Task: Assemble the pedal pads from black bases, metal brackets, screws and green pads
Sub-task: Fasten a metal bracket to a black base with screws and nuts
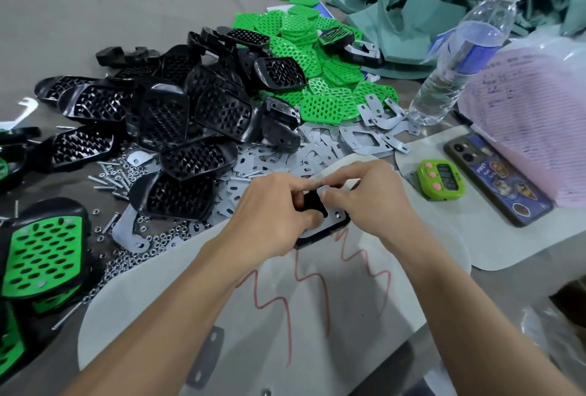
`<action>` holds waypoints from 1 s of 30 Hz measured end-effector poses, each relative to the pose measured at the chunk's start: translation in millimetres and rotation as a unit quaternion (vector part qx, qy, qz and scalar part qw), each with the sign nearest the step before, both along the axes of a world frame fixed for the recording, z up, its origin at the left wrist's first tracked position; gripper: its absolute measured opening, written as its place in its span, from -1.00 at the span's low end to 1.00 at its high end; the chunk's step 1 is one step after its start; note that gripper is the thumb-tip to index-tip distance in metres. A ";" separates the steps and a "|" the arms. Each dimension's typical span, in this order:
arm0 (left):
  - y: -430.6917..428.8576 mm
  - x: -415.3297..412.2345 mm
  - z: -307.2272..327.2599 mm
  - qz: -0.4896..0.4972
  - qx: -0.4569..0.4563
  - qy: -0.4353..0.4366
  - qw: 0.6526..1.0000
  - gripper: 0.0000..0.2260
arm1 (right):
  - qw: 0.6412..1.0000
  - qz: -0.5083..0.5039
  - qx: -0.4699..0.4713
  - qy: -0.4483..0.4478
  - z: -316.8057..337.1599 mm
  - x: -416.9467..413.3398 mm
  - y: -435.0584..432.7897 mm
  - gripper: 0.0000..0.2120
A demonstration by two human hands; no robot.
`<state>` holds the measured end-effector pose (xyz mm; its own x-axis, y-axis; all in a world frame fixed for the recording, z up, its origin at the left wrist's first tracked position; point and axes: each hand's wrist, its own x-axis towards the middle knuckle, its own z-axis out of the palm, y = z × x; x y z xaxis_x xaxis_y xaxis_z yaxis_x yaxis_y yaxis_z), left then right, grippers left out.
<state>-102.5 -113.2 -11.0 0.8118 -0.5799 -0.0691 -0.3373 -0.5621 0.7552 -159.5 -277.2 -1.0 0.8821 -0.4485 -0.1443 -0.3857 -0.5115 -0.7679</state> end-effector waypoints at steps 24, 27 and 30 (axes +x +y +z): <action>0.6 -4.4 -8.8 0.034 -0.039 0.024 0.998 -0.66 | 0.982 0.056 0.180 -0.023 -6.2 -6.7 -15.1 -0.79; 4.5 -3.4 -8.5 0.013 -0.038 0.029 0.999 -0.59 | 0.990 0.021 0.136 -0.036 -6.9 -4.0 -10.0 -0.82; 4.8 -1.4 -6.2 0.005 -0.047 0.058 0.997 -0.61 | 0.996 0.019 0.085 -0.031 -6.2 1.4 -6.0 -0.84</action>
<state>-103.9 -108.3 -17.2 0.8074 -0.5799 -0.1082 -0.2395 -0.4898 0.8383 -158.1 -283.2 -7.2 0.9075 -0.3885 -0.1596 -0.3176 -0.3860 -0.8661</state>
